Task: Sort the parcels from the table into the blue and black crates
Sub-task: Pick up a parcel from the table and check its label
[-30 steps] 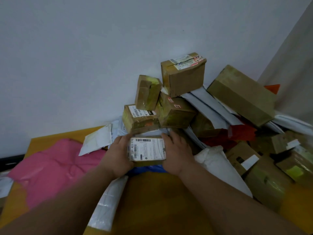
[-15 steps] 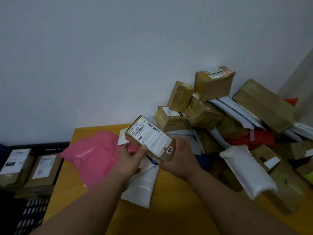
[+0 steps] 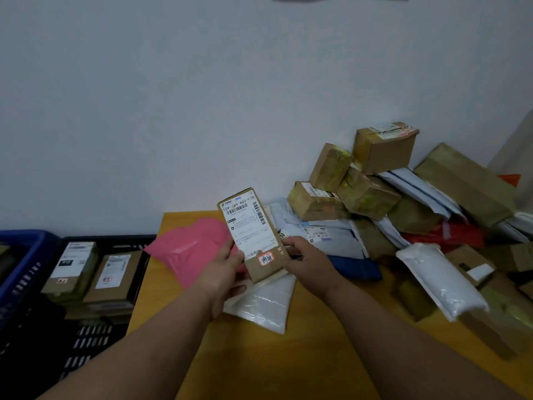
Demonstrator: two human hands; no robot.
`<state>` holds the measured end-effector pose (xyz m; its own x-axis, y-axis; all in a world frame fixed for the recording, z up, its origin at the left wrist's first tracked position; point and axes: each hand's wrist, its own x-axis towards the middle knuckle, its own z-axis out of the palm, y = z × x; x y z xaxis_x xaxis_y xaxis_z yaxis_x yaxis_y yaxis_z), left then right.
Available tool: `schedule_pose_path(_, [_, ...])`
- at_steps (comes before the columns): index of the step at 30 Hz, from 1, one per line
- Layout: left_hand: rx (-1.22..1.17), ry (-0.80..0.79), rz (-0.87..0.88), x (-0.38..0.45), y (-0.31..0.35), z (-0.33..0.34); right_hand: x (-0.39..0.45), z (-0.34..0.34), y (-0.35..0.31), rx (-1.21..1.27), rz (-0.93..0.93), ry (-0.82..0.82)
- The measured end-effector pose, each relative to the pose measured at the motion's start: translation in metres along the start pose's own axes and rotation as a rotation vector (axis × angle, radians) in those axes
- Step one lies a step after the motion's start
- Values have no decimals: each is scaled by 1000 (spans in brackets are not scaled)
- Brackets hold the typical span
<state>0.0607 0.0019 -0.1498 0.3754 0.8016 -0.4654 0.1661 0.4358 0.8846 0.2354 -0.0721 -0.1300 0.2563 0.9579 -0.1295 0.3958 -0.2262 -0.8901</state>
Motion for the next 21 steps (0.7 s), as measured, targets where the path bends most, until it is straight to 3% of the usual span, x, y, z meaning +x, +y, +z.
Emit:
schedule_pose_path(13, [95, 138, 74, -25, -4, 8, 4, -2, 10, 19, 92, -144])
schedule_pose_path(21, [34, 270, 36, -50, -21, -36, 2, 51, -14, -95, 82, -271])
